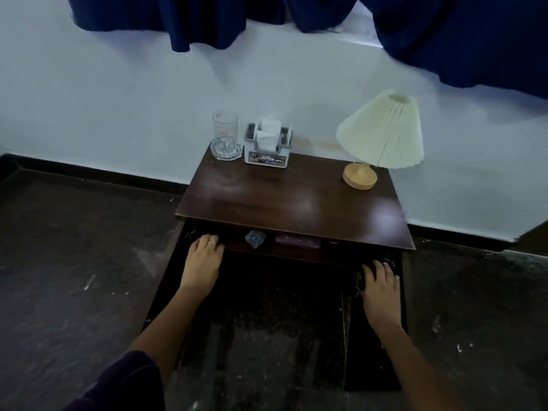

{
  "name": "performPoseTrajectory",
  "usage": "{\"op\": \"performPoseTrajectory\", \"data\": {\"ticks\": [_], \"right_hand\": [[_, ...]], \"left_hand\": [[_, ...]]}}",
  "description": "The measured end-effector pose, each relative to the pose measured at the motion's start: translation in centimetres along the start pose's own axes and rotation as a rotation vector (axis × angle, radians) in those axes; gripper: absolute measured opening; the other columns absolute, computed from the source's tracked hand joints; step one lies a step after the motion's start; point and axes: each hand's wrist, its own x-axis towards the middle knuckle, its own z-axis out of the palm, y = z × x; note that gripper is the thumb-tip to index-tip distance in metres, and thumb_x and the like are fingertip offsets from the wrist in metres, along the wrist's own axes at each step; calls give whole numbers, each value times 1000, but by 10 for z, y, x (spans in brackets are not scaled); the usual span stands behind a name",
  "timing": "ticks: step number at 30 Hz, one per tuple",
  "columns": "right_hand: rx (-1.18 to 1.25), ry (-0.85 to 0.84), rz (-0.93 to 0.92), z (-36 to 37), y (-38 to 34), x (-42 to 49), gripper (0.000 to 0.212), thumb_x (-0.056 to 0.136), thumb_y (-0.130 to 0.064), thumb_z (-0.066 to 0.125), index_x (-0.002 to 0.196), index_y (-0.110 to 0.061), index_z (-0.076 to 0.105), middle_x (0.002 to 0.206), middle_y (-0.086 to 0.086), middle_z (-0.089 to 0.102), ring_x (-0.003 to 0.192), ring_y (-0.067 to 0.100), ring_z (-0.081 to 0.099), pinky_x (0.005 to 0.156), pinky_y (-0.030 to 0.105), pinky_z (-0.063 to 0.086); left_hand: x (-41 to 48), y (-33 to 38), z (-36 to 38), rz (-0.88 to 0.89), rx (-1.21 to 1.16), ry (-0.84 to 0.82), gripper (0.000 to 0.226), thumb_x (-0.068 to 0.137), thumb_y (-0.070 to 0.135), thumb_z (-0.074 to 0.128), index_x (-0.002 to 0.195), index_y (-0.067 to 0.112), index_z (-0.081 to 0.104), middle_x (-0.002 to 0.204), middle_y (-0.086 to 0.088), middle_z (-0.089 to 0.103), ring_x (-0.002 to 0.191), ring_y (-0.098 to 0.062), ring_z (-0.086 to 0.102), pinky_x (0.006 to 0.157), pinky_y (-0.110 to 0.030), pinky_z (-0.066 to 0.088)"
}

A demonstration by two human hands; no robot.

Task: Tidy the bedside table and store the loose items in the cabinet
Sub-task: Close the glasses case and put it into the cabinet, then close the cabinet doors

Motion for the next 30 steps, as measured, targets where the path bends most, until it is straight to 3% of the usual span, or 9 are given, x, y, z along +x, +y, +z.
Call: {"op": "performPoseTrajectory", "data": {"ticks": [4,9,13,16,18,20,22,26,30], "right_hand": [[-31,-160,104,-9,14,-43,65,92,-6,42,148,-12,10,158,15,0,145,34,-6,118,47,10],[28,-404,174,-27,14,-79,66,93,-6,42,148,-10,6,156,19,-13,144,39,-7,116,48,20],[146,-378,231,-41,12,-93,69,88,5,49,147,-9,16,156,20,-12,143,41,8,112,41,29],[396,-279,471,-46,18,-94,74,82,17,46,146,-7,20,153,23,18,126,46,40,98,46,42],[482,-292,606,-46,21,-93,69,81,15,48,144,-5,26,134,29,47,115,45,51,91,46,45],[528,-299,677,-42,23,-91,52,81,9,57,131,4,45,117,30,60,108,43,57,86,45,48],[585,-330,735,-42,20,-88,35,80,-1,67,111,13,59,108,31,64,104,42,60,83,43,48],[716,-402,763,-45,1,-89,36,83,-20,68,101,11,65,103,27,67,101,38,62,82,38,46],[863,-460,773,-38,-18,-82,38,88,-24,61,110,7,63,111,26,65,106,40,60,92,43,47]], "left_hand": [[-42,-19,-17,-212,39,-236,39,84,8,55,122,8,48,149,-20,25,143,-36,15,116,-49,19],[-75,-16,-39,-407,-62,-487,38,84,-4,54,120,7,43,154,-30,-1,144,-45,1,114,-57,21],[-85,-17,-56,-462,-134,-495,62,84,-8,53,139,7,29,150,-31,17,136,-42,27,104,-45,41],[-87,-20,-64,-565,-258,-408,94,80,-10,57,150,10,-3,127,-25,48,118,-35,48,87,-40,50],[-87,-22,-63,-649,-270,-396,78,80,-10,56,146,0,16,118,-25,55,110,-36,55,84,-42,51],[-83,-24,-63,-670,-305,-429,36,80,-9,54,116,-7,54,107,-25,62,98,-38,61,78,-43,52],[-80,-23,-62,-689,-390,-439,14,79,-4,56,91,-7,64,94,-25,66,91,-40,63,72,-43,52],[-75,-3,-51,-761,-567,-515,19,83,12,66,87,-6,64,86,-23,65,77,-32,60,67,-38,48],[-65,24,-31,-837,-660,-618,31,94,26,53,101,-4,61,95,-20,64,79,-30,56,65,-33,42]]}}
